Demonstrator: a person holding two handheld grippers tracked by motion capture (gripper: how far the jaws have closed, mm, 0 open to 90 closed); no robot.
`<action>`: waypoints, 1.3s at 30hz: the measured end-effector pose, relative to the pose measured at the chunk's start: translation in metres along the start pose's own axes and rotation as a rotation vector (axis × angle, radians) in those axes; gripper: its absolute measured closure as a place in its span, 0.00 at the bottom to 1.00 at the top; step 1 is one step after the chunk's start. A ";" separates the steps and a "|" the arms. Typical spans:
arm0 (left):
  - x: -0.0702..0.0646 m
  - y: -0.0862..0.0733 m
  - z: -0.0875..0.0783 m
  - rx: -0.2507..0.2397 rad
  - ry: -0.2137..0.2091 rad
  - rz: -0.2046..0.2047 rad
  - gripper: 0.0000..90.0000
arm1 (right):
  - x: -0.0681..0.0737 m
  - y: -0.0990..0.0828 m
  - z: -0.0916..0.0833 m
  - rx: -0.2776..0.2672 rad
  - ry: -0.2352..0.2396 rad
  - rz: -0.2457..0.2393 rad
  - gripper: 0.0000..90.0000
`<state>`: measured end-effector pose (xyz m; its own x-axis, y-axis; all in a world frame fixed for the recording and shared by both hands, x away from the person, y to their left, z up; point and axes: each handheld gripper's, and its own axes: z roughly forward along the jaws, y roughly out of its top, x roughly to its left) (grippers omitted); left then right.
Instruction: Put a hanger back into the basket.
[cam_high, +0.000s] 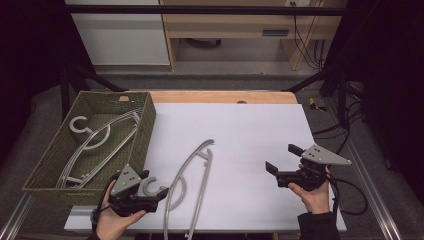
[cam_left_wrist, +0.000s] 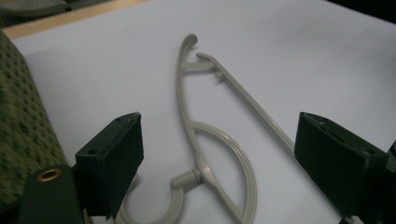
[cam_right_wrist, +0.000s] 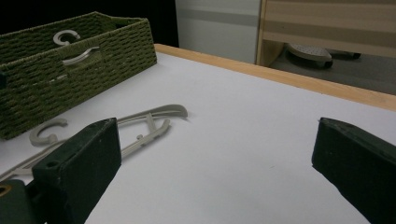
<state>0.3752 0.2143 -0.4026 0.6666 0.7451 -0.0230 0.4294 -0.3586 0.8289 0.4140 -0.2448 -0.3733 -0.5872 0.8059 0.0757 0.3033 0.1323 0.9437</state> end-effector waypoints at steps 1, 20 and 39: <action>-0.001 -0.001 0.002 0.014 -0.003 -0.001 0.19 | 0.000 0.000 0.000 -0.001 0.003 -0.002 0.02; -0.001 -0.030 0.047 0.247 0.012 -0.054 0.52 | 0.001 -0.001 0.003 0.007 0.010 -0.001 0.02; -0.007 -0.033 0.067 0.304 0.084 -0.079 0.66 | 0.002 0.000 0.003 0.002 0.012 0.000 0.02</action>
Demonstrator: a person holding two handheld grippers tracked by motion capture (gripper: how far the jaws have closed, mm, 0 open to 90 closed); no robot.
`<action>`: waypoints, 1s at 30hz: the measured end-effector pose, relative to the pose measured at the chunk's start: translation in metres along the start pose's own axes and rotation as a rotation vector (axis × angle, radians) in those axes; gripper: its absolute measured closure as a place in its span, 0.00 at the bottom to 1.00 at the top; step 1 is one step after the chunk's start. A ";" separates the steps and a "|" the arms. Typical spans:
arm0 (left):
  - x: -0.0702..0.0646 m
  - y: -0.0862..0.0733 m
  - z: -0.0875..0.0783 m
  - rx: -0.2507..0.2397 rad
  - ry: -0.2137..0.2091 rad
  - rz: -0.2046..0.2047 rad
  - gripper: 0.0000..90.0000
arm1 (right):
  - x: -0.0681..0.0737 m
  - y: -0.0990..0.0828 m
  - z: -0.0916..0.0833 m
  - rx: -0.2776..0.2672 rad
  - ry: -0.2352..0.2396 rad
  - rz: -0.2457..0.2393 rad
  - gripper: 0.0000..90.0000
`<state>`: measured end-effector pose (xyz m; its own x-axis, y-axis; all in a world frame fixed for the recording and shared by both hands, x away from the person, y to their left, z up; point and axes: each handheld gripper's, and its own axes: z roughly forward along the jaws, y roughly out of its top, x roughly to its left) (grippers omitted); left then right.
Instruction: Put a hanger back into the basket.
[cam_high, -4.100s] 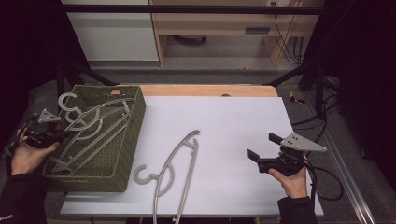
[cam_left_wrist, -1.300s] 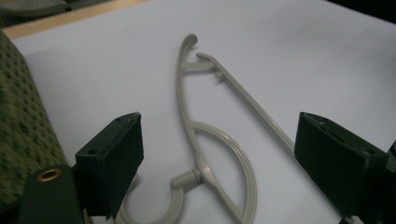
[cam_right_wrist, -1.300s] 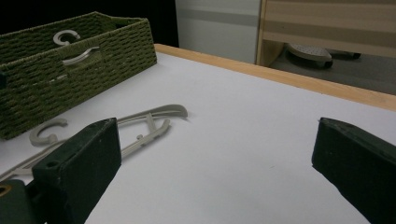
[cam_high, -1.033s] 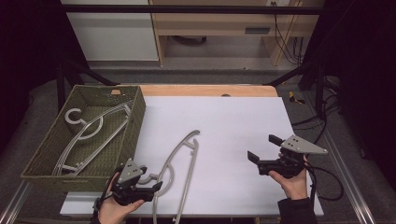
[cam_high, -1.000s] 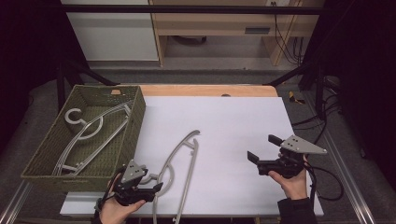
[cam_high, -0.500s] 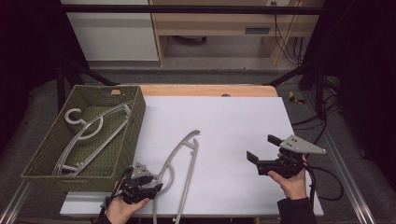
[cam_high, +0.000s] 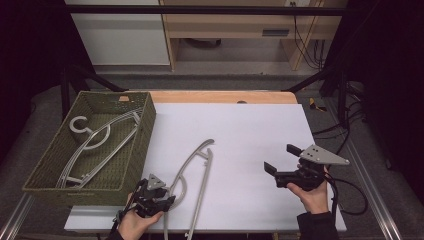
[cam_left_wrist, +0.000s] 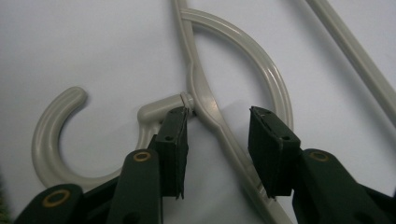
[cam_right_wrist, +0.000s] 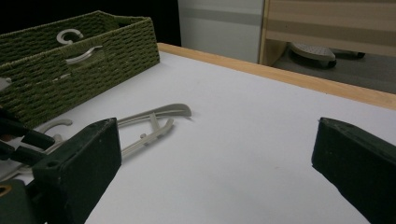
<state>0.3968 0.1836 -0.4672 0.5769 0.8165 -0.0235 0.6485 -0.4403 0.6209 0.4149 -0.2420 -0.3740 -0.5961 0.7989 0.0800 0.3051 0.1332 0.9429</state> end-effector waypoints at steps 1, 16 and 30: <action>0.000 0.001 0.000 0.009 0.003 0.011 0.68 | 0.000 0.000 0.000 0.002 0.000 -0.001 0.02; 0.012 0.023 0.015 0.020 -0.029 0.001 0.80 | 0.001 0.000 0.002 0.003 0.000 -0.003 0.02; 0.016 0.024 0.016 0.012 -0.037 -0.039 0.72 | -0.001 0.000 -0.001 -0.005 -0.003 0.001 0.02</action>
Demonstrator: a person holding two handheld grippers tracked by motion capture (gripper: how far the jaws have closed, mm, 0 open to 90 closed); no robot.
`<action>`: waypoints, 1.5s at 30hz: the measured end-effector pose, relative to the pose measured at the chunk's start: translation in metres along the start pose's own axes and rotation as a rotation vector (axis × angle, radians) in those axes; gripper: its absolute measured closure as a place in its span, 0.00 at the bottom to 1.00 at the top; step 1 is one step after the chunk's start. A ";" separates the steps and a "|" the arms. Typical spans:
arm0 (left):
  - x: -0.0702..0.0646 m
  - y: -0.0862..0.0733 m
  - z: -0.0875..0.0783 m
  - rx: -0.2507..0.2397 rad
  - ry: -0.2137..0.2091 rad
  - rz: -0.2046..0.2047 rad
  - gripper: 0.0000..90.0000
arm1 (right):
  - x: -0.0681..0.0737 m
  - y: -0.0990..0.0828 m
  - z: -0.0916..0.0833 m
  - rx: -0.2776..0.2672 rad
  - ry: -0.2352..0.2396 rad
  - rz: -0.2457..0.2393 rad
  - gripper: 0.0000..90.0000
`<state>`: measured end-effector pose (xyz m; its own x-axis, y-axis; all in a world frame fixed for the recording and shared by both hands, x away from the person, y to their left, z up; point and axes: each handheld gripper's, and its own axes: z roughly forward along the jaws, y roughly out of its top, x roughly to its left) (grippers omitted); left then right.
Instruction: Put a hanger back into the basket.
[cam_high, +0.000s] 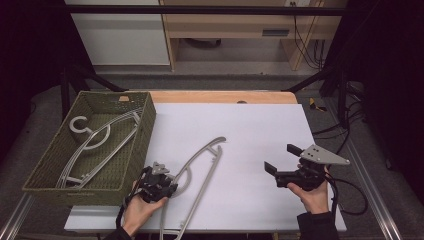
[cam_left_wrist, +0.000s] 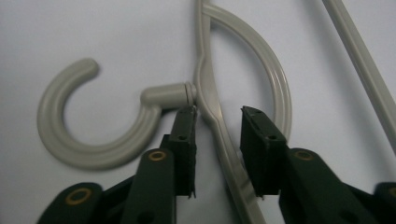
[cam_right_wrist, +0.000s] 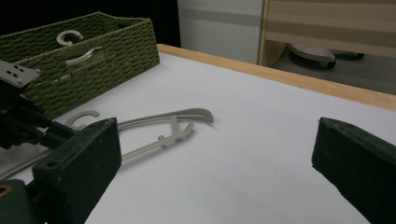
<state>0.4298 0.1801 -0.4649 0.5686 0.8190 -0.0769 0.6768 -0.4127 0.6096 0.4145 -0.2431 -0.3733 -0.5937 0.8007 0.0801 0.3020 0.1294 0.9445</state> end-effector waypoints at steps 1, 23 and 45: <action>0.000 -0.001 -0.001 0.005 0.011 0.001 0.72 | 0.000 0.000 0.000 -0.002 -0.001 0.000 0.02; 0.007 0.020 0.006 0.070 -0.057 0.097 0.91 | 0.000 -0.001 0.002 0.009 0.003 -0.006 0.02; -0.013 0.030 0.015 0.149 0.052 0.177 0.87 | 0.000 -0.001 0.003 0.010 0.001 -0.002 0.02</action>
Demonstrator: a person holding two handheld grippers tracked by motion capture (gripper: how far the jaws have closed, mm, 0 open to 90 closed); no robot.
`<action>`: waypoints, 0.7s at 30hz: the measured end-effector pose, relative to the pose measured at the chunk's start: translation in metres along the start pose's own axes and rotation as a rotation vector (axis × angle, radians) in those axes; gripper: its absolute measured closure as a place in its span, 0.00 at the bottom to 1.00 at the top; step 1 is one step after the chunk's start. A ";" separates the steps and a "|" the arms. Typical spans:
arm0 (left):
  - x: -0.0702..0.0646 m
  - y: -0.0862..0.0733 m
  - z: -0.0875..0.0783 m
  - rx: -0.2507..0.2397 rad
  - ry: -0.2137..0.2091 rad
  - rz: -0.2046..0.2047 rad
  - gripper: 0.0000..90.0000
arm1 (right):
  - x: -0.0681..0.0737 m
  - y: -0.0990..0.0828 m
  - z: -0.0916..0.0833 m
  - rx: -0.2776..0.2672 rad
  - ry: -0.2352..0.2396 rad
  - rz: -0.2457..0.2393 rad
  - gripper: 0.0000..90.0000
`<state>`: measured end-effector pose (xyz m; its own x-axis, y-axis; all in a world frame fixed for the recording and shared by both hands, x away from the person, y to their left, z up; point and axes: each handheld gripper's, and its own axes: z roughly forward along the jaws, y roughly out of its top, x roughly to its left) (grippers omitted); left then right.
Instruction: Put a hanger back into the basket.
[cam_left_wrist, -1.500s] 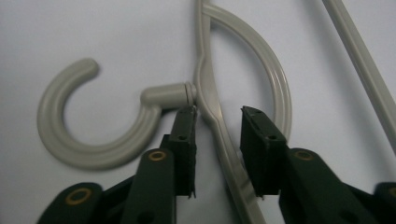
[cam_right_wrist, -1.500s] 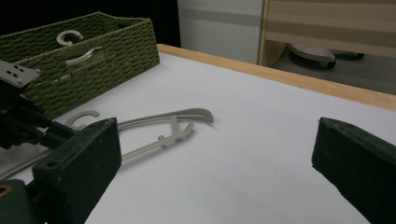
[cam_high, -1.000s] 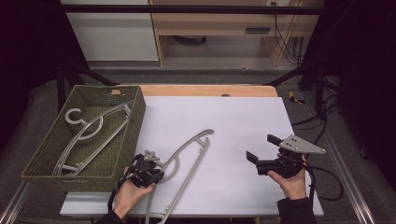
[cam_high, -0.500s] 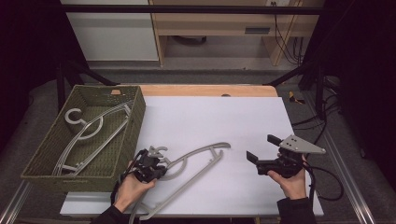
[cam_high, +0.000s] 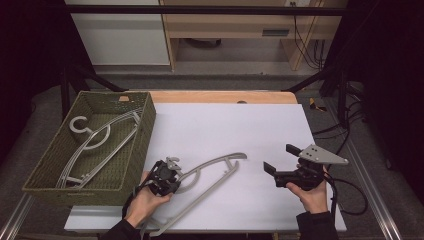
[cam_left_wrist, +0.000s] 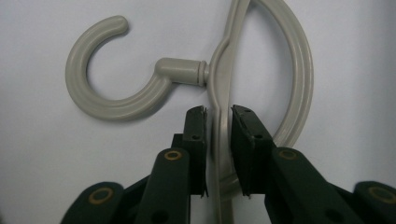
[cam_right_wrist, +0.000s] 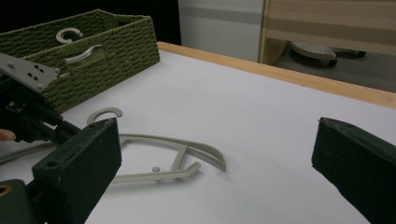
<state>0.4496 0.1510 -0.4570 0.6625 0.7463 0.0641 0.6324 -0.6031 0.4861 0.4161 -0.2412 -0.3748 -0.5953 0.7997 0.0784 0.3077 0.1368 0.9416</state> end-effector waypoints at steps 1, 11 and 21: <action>0.000 0.000 0.000 0.002 -0.003 -0.001 0.90 | 0.000 0.000 0.000 0.000 0.003 -0.003 0.02; 0.000 -0.001 -0.003 -0.012 -0.014 -0.010 0.92 | -0.001 0.000 -0.003 -0.007 0.001 0.002 0.02; 0.010 -0.001 -0.040 -0.162 -0.045 -0.041 0.92 | -0.003 0.001 -0.006 -0.017 -0.003 0.006 0.02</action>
<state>0.4393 0.1707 -0.4218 0.6569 0.7540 0.0043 0.5886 -0.5164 0.6220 0.4137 -0.2477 -0.3724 -0.5909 0.8025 0.0828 0.2989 0.1224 0.9464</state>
